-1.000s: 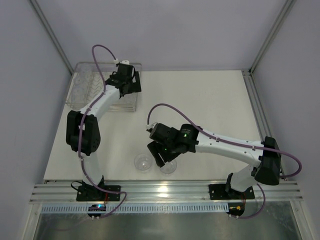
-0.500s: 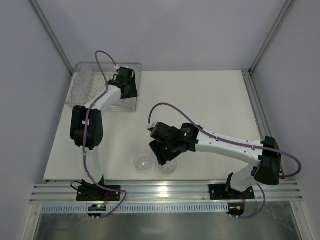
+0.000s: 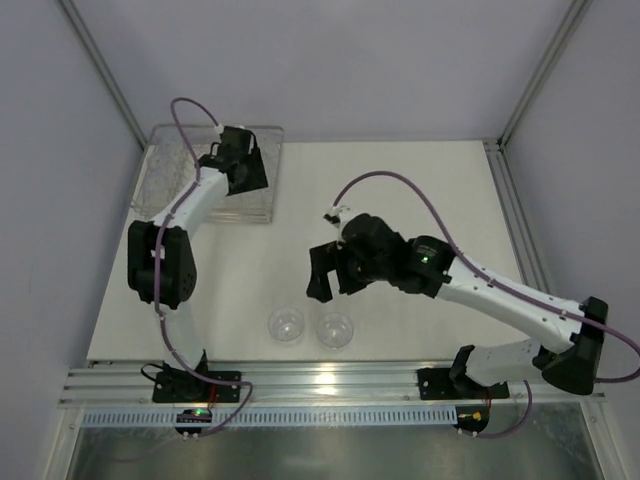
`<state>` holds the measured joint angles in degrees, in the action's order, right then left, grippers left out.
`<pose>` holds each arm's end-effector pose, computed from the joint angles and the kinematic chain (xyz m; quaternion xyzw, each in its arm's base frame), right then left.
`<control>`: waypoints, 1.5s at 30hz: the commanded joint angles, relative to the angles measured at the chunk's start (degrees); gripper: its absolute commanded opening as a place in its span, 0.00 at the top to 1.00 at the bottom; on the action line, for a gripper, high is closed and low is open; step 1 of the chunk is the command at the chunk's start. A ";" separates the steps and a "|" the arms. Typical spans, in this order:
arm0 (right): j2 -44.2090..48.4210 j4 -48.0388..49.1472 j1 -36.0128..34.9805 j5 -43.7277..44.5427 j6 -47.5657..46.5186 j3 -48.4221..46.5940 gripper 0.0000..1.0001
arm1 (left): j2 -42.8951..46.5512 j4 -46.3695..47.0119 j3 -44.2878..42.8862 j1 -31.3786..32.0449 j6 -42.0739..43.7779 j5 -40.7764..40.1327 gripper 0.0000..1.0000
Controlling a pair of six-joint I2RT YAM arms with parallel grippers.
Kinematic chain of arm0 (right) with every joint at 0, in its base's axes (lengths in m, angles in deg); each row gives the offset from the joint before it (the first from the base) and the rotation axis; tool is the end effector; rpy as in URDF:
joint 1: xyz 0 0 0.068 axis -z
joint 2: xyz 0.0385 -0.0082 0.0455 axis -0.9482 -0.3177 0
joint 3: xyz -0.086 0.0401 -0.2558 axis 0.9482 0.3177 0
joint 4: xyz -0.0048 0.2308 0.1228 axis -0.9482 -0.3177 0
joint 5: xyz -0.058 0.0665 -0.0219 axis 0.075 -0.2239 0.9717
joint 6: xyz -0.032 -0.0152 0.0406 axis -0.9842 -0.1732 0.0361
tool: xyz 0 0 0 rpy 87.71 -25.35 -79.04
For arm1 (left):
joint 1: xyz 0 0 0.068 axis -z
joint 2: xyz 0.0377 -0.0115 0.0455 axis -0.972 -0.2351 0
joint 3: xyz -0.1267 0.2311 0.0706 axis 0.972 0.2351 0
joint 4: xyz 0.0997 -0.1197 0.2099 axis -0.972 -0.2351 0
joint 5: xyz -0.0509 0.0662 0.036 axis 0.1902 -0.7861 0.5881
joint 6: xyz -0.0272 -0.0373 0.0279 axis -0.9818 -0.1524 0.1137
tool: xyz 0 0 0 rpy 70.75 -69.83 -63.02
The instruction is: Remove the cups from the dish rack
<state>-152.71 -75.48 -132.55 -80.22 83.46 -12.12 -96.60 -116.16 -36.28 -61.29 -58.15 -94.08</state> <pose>0.1359 0.2447 0.3322 -0.2301 0.9102 0.2450 0.2420 0.4269 -0.1076 0.2567 -0.1047 0.9306 -0.0174 0.3504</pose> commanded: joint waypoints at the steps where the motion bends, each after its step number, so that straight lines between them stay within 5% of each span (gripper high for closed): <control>1: 8.65 16.51 5.43 -10.44 2.81 4.00 0.06 | 11.54 1.86 -0.39 -5.08 -6.19 6.34 1.00; 5: 10.85 23.64 11.41 -18.11 4.05 6.91 0.04 | 19.10 5.54 5.49 -9.39 -12.80 17.24 1.00; 10: 9.45 32.25 14.93 -24.63 6.24 8.93 0.04 | 25.97 15.98 19.89 -12.04 -24.13 39.98 1.00; 15: 9.53 44.54 18.71 -30.86 12.56 14.46 0.04 | 30.72 44.66 37.21 -12.13 -48.11 59.76 1.00; 24: 4.18 53.09 23.02 -35.01 14.95 18.52 0.05 | 37.40 52.14 48.84 -10.29 -52.99 68.06 1.00; 34: -1.71 58.01 23.20 -36.85 16.09 18.08 0.10 | 38.64 46.52 51.30 -0.35 -48.51 63.50 1.00; 37: -1.98 58.19 23.29 -36.94 16.35 17.82 0.21 | 38.46 45.37 52.00 1.06 -47.44 62.09 1.00; 40: -1.98 59.15 23.29 -37.64 16.79 18.51 0.51 | 37.59 45.28 52.00 2.72 -47.27 61.21 0.99; 41: -1.89 60.55 23.20 -37.82 17.14 19.30 0.71 | 37.58 45.28 51.92 2.99 -47.27 60.95 0.96; 42: -1.80 61.00 23.20 -38.17 17.75 19.57 0.80 | 37.32 45.19 51.74 3.17 -47.27 60.51 0.90; 44: -1.19 61.18 23.29 -38.09 17.67 20.36 0.96 | 37.15 44.49 51.39 3.26 -46.74 59.89 0.63; 45: -0.93 61.01 23.20 -37.56 17.50 20.54 0.96 | 37.06 43.79 51.13 3.26 -46.13 59.19 0.52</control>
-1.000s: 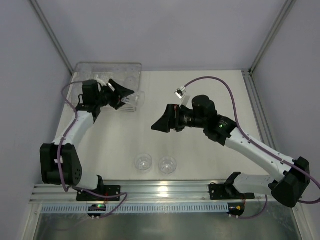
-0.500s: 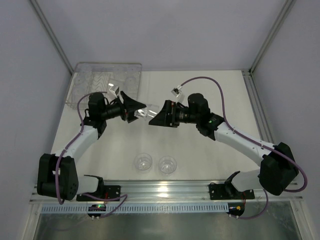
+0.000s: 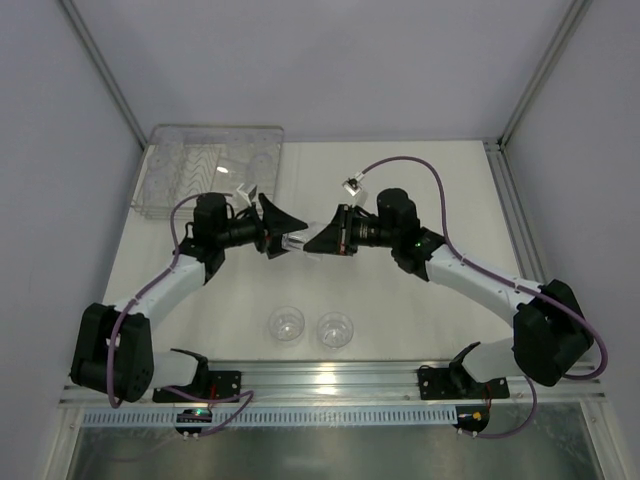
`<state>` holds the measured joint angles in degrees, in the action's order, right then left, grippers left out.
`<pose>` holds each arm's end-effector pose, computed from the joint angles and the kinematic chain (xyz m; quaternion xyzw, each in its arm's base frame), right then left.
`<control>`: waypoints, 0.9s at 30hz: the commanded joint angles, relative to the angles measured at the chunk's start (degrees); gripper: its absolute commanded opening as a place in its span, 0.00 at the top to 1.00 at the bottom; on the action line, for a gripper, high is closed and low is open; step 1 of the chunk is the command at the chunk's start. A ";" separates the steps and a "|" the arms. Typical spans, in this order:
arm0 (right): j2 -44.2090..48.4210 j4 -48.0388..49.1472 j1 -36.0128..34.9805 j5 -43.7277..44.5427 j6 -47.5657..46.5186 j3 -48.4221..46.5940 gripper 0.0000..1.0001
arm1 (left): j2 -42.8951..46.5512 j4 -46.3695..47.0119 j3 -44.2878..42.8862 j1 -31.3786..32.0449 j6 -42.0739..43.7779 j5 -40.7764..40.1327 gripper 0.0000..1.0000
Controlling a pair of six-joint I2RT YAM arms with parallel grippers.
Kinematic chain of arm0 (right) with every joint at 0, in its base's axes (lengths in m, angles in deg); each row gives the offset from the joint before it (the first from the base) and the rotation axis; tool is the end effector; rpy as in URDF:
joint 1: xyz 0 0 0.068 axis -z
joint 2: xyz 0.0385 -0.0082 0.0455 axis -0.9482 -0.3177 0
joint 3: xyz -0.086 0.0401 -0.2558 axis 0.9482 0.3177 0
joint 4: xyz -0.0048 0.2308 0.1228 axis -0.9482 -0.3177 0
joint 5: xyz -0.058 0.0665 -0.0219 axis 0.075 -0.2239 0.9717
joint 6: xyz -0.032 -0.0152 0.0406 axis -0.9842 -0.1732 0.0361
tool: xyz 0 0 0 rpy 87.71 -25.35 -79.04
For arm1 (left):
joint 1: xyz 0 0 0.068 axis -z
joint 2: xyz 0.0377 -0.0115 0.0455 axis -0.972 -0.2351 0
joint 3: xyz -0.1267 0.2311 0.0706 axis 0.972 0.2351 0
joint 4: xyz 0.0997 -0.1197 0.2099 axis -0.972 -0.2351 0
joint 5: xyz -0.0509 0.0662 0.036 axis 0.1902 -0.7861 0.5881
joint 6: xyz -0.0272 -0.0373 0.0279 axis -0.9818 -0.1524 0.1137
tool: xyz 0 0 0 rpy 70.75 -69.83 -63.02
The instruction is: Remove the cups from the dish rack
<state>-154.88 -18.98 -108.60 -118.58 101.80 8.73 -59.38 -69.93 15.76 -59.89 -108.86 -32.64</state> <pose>0.2380 0.2073 0.2887 -0.1015 0.7752 0.5788 0.2319 0.2625 -0.1060 0.2554 -0.1457 0.7650 -0.6140 0.1287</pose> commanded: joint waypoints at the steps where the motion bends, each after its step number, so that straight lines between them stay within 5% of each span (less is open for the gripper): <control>1: 1.67 4.42 -0.76 1.24 -1.02 -0.05 0.96 | -0.25 -5.14 -1.35 1.86 5.54 -3.73 0.30; 4: 3.61 2.23 -0.67 3.25 -2.68 0.57 0.96 | -1.30 -16.88 -4.77 1.68 12.56 -10.74 0.07; 6: 5.02 -1.28 -0.76 4.40 -4.09 0.39 0.96 | -2.62 -23.94 -8.90 1.51 20.44 -16.38 0.02; 12: 5.64 -33.94 -0.84 19.67 -16.91 -8.65 0.96 | -5.79 -40.31 -18.29 -1.83 30.76 -37.83 0.00; 16: 5.46 -59.32 -2.16 40.05 -22.02 -14.46 0.96 | -6.23 -44.97 -24.28 -2.36 36.65 -46.45 0.00; 22: 9.66 -69.49 -3.91 48.08 -18.34 -5.62 0.96 | -10.44 -47.62 -32.80 -2.27 43.42 -56.21 0.00; 27: 12.23 -66.78 -11.11 45.46 -12.80 2.93 0.96 | -16.84 -44.90 -36.86 -2.45 47.99 -59.47 0.00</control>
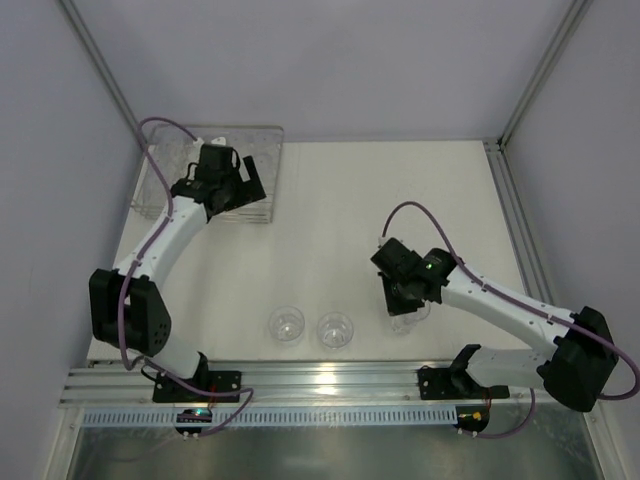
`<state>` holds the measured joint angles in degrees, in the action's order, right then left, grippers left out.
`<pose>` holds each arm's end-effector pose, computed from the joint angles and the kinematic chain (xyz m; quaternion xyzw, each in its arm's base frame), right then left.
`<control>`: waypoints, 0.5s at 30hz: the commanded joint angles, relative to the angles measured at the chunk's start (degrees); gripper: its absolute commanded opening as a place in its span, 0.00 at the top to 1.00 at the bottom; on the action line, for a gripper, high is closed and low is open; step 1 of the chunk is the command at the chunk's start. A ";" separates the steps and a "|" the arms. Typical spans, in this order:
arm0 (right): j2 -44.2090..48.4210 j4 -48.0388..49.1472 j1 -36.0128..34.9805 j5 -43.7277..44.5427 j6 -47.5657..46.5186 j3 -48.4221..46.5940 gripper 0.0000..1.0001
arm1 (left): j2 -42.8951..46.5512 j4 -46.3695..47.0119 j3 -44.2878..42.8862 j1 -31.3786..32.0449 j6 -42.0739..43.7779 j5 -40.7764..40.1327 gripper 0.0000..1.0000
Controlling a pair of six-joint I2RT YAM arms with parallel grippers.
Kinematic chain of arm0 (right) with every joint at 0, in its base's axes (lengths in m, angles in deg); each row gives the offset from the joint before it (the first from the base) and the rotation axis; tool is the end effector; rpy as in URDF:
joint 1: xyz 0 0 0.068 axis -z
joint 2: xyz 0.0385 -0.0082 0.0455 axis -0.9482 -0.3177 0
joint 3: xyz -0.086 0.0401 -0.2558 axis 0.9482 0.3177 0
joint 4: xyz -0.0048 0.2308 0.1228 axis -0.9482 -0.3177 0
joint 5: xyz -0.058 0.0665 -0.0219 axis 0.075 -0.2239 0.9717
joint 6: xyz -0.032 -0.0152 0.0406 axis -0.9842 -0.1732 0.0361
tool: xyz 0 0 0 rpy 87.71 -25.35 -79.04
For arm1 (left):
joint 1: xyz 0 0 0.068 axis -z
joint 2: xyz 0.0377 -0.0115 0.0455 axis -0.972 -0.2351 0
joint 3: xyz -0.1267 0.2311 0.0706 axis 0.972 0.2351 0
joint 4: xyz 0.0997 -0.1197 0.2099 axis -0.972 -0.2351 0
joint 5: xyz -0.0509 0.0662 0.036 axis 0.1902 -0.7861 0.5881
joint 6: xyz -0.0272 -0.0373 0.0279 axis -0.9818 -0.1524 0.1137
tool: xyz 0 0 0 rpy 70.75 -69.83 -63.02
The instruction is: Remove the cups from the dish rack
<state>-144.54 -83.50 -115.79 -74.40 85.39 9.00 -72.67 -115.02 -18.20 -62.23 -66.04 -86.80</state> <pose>0.1554 0.1458 0.2448 -0.0763 0.9812 0.0606 0.1666 0.3334 -0.0811 0.3103 -0.1545 0.9049 -0.1170 0.3790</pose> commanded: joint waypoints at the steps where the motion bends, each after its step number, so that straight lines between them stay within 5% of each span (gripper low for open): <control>1: 1.63 -1.99 -7.77 1.63 6.14 3.63 0.96 | -4.53 0.46 -3.85 -0.11 5.44 -5.92 0.00; 15: -4.70 3.45 -17.91 1.19 10.57 1.27 0.96 | -20.00 1.78 -17.91 -0.73 8.61 -12.87 0.00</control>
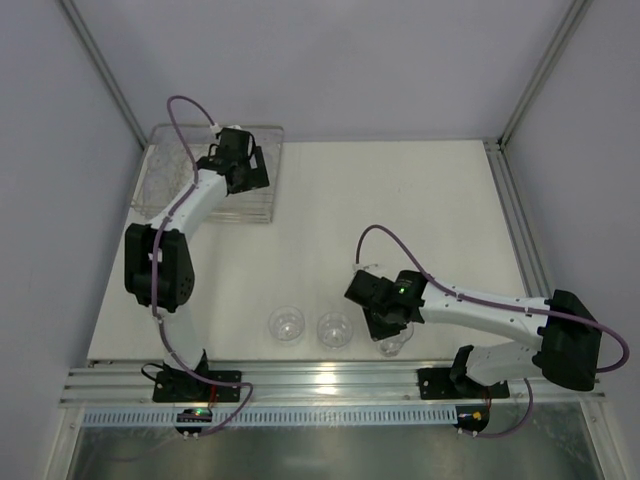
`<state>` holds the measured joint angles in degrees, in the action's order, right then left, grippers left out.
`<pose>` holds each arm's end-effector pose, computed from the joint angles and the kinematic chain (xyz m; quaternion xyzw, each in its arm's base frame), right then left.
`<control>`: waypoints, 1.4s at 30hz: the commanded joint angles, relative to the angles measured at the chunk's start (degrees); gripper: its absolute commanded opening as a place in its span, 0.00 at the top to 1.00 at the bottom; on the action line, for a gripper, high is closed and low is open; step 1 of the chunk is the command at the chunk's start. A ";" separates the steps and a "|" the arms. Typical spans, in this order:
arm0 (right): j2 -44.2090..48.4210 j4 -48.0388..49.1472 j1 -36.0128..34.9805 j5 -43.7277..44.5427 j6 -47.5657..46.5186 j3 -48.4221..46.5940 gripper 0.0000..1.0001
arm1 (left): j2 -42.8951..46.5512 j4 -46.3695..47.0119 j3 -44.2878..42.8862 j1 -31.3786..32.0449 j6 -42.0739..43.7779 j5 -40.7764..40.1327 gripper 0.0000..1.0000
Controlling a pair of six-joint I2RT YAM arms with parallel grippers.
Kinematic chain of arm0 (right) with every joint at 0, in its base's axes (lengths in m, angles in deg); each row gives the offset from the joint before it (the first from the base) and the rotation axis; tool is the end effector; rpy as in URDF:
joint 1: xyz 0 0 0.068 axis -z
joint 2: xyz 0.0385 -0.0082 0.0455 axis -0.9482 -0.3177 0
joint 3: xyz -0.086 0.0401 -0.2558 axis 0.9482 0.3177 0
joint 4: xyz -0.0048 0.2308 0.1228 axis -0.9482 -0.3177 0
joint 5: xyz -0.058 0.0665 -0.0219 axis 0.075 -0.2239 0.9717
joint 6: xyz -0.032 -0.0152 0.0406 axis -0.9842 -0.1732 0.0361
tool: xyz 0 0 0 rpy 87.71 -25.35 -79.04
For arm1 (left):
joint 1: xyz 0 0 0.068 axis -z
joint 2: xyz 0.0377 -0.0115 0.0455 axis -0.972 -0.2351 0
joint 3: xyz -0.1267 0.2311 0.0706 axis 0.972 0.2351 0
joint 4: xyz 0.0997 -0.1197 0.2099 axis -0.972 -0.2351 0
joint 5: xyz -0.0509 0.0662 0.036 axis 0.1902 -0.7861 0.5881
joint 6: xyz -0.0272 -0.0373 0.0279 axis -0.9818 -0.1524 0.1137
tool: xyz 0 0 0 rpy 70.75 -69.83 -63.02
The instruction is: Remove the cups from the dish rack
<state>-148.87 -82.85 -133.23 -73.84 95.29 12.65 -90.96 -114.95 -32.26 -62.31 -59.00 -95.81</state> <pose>0.1055 0.1867 0.2127 -0.1452 0.9818 0.0445 0.1137 0.4094 -0.0940 0.2761 -0.1268 0.9179 -0.0119 0.3759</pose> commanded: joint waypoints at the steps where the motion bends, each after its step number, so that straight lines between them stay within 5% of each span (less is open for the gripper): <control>1: -0.29 3.06 -0.56 0.36 0.49 -2.64 0.96 | -3.20 1.80 -4.48 -0.81 1.14 -3.86 0.00; 2: -0.46 3.15 -0.56 -0.08 -0.04 -2.90 0.96 | -3.91 1.89 -5.27 -0.99 0.96 -3.95 0.00; 9: 1.03 1.67 -0.82 -1.40 -0.31 -4.05 0.37 | -9.36 2.06 -12.39 -1.34 1.22 -3.08 0.00; 13: 2.43 0.61 -1.08 -1.05 0.13 -4.49 0.23 | -10.68 3.02 -14.95 -1.26 1.13 0.51 0.00; 34: -0.82 -4.14 -0.30 2.46 -3.82 -12.40 0.22 | -27.03 1.01 -30.86 -0.73 2.72 5.63 0.03; 40: -1.26 -4.23 0.41 3.87 -5.05 -14.59 0.30 | -27.47 0.48 -30.85 -0.73 2.45 7.38 0.40; 42: -0.91 -3.97 0.58 4.40 -5.14 -15.73 0.31 | -27.03 -0.04 -30.42 -0.73 2.37 7.82 0.60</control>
<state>-150.05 -86.78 -132.95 -71.83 91.35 0.36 -118.13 -113.34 -61.48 -63.06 -56.49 -89.97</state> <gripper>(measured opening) 0.697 0.596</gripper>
